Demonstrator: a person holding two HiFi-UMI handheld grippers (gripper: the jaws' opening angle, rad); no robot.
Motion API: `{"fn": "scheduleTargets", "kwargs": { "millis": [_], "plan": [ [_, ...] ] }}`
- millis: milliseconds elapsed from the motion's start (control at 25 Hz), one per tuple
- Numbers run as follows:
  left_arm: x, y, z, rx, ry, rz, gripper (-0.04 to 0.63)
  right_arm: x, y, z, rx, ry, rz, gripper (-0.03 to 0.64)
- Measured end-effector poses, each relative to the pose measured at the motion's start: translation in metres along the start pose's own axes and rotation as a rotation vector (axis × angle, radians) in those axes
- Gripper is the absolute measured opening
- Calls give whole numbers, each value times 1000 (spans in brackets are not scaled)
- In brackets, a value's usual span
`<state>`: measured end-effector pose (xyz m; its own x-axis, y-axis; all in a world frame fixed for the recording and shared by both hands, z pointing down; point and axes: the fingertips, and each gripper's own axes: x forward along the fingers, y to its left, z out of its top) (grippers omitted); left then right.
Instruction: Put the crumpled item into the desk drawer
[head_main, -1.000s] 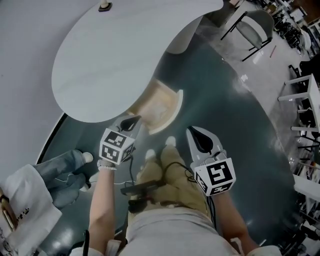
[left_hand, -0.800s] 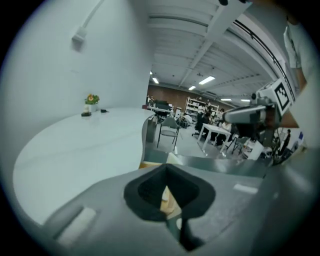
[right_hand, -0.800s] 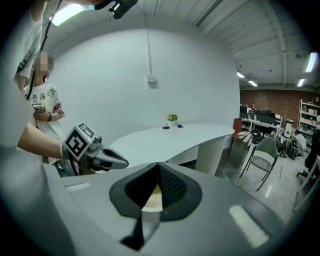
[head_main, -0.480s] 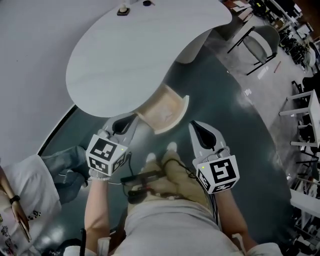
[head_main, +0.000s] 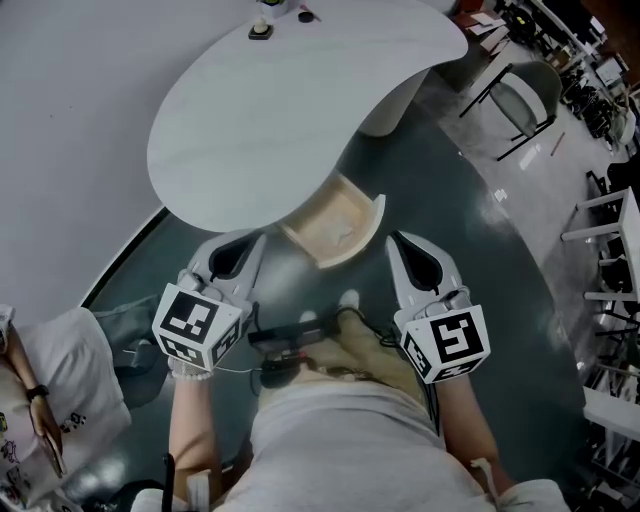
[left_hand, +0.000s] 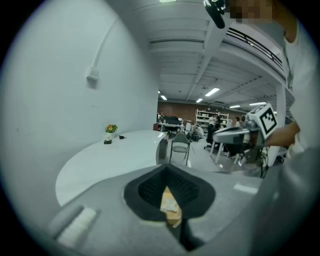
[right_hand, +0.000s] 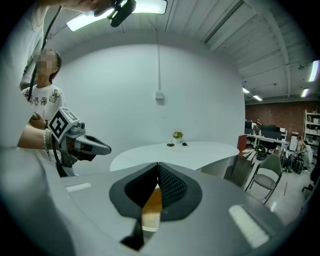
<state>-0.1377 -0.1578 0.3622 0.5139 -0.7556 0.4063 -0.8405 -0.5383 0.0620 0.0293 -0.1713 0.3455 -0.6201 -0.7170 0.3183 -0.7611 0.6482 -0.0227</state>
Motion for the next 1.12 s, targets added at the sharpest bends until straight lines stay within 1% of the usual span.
{"fn": "scheduleTargets", "kwargs": {
  "millis": [360,480,720,1120],
  "plan": [
    [-28,-6,17,11,-43,32,-5,-3,3,11,-8,-21,-2,5],
    [-29,-8,20,2,-60,29,-5,-1,5,13,-17,-23,4,5],
    [-25,-13,22,-9,-64,8,-4,2,5,15,-28,-16,9,5],
    [-6,-18,19,-6,-54,-26,-3,2,-6,7,-21,0,-18,5]
  ]
}}
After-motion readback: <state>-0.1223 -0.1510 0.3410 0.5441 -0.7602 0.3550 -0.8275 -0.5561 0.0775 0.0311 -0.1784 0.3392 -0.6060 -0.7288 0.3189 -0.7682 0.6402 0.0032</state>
